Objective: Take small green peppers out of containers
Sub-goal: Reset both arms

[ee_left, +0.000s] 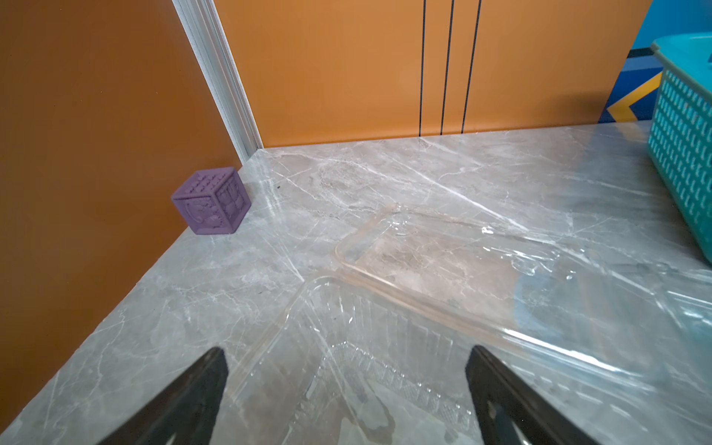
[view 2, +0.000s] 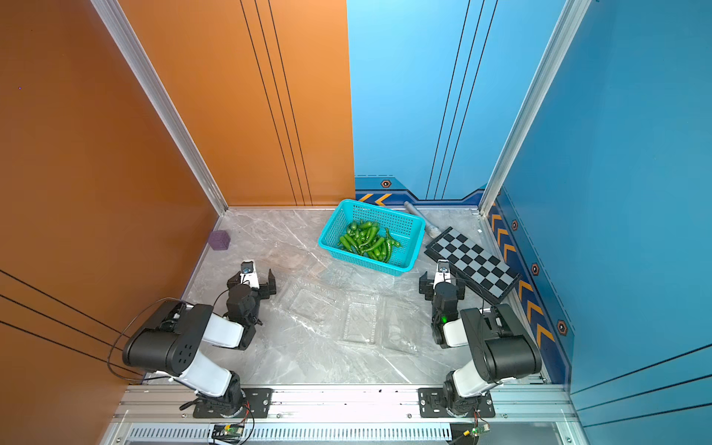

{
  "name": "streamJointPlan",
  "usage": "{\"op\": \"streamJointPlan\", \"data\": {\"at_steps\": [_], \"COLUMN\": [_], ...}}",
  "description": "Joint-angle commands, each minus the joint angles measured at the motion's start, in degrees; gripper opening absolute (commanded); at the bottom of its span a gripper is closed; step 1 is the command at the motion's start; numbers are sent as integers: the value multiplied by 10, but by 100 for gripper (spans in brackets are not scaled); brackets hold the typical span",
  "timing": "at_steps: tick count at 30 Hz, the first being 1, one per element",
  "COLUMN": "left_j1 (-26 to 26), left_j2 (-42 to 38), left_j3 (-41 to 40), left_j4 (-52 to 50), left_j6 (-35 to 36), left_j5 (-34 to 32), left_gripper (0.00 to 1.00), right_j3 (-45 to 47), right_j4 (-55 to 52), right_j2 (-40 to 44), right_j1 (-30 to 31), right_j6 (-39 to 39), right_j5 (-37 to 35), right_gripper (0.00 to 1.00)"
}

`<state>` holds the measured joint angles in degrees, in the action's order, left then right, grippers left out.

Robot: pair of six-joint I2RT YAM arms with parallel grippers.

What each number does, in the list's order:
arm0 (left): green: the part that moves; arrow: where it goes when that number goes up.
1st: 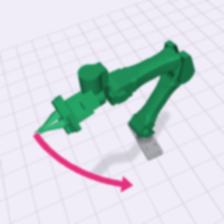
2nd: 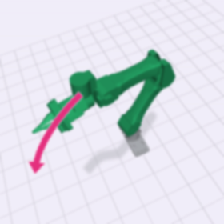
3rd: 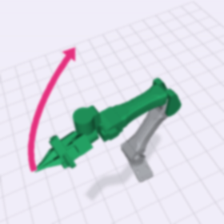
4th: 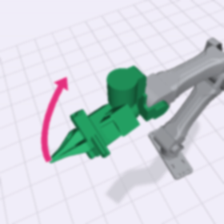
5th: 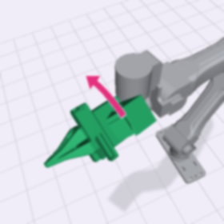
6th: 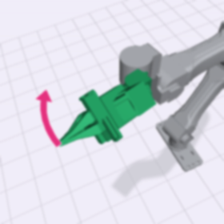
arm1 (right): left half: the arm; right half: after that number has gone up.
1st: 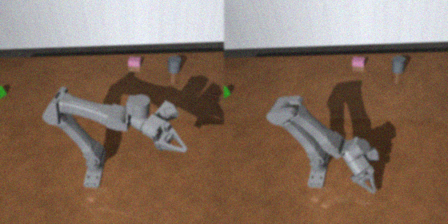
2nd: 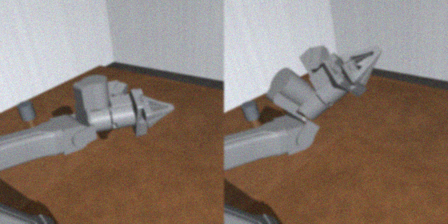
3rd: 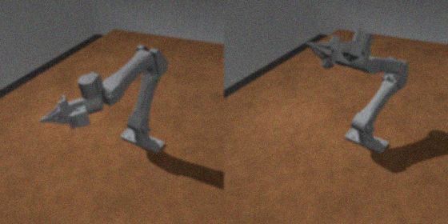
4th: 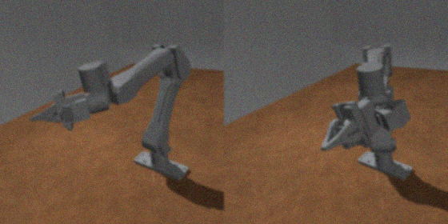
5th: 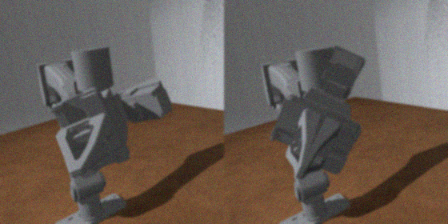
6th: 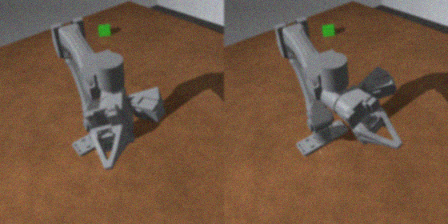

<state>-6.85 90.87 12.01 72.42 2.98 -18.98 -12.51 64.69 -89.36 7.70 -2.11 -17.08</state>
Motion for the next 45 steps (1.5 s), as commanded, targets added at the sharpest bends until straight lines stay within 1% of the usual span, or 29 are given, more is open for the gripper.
{"op": "streamJointPlan", "data": {"at_steps": [1,5,8,11,15,18,25,33,38,42,45], "left_j1": [-2,-1,-2,-3,-5,-6,-17,-18,-17,-18,-17], "left_j2": [7,7,6,7,10,8,7,5,6,6,5], "left_j3": [-1,0,-1,0,5,12,40,40,39,40,39], "left_j4": [21,20,21,21,16,1,-48,-49,-49,-49,-48], "left_j6": [3,4,4,5,12,11,9,9,9,9,8], "left_j5": [5,6,3,3,5,-2,-55,-55,-55,-54,-55], "left_gripper": [99,99,99,99,99,99,99,99,99,99,99], "right_j3": [4,-5,-11,-35,-59,-59,-66,-67,-76,-84,-84], "right_j4": [69,48,33,-15,-69,-69,-81,-82,-103,-120,-120], "right_j2": [-4,-2,1,3,8,7,8,8,8,9,9], "right_j1": [0,-1,0,-2,-17,-18,-22,-22,-32,-44,-45], "right_j6": [7,8,16,23,38,38,42,42,48,54,54], "right_j5": [9,7,-13,-29,-11,-10,-1,-1,18,47,49], "right_gripper": [100,100,100,100,100,100,100,100,100,100,100]}}
